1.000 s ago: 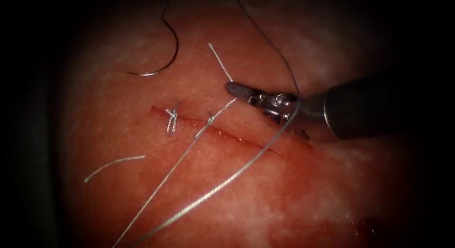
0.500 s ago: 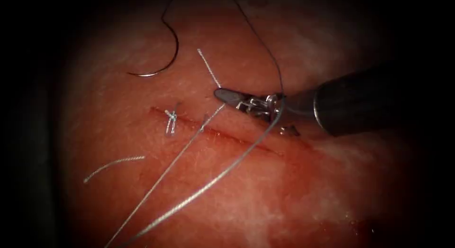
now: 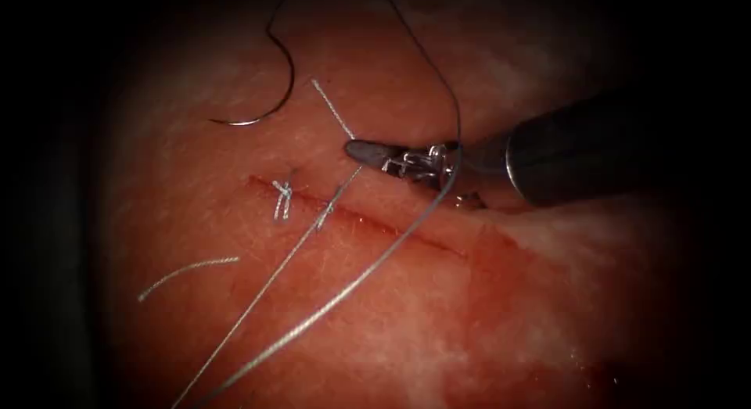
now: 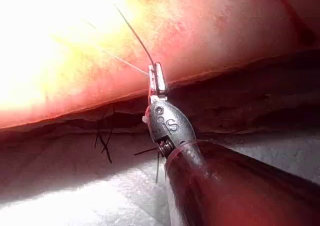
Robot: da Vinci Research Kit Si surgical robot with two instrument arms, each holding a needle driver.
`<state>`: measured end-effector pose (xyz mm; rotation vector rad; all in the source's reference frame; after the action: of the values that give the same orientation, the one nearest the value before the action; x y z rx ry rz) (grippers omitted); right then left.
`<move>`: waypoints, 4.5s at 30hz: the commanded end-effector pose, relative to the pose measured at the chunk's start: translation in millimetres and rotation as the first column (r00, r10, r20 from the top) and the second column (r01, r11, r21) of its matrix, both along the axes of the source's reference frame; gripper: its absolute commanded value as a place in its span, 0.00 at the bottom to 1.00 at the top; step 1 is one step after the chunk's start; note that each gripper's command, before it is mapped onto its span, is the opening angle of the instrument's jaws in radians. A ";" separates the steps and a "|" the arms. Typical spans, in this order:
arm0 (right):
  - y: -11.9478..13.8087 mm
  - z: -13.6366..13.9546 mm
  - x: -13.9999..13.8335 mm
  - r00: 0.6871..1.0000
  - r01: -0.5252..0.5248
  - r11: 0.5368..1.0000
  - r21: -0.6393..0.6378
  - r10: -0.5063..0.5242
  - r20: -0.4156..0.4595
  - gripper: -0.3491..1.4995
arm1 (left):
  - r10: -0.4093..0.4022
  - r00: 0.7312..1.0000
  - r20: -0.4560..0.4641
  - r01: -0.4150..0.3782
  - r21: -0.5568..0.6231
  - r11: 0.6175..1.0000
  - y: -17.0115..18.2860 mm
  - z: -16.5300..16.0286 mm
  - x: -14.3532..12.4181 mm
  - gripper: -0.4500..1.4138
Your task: Wound Closure
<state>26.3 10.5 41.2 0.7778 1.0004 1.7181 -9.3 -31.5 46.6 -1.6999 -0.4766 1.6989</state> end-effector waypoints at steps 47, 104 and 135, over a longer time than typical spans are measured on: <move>-3.5 -16.9 -3.0 0.886 0.462 0.426 -0.778 -0.184 0.426 0.95 | 0.084 0.972 0.217 -0.073 -0.058 0.996 21.1 -11.3 -15.7 0.00; -13.7 -14.7 8.9 0.906 0.290 0.198 -0.936 -0.373 0.202 0.22 | 0.052 0.977 0.207 -0.035 -0.086 0.996 41.8 8.1 -18.2 0.00; -10.2 -14.6 5.1 0.992 0.093 0.559 -0.824 -0.123 0.028 0.35 | 0.020 0.986 0.163 -0.001 -0.117 0.993 36.8 17.3 -14.2 0.00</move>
<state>30.6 1.9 26.4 0.2081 1.5672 0.9274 -22.9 6.3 63.5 -1.9376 -0.4644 1.6330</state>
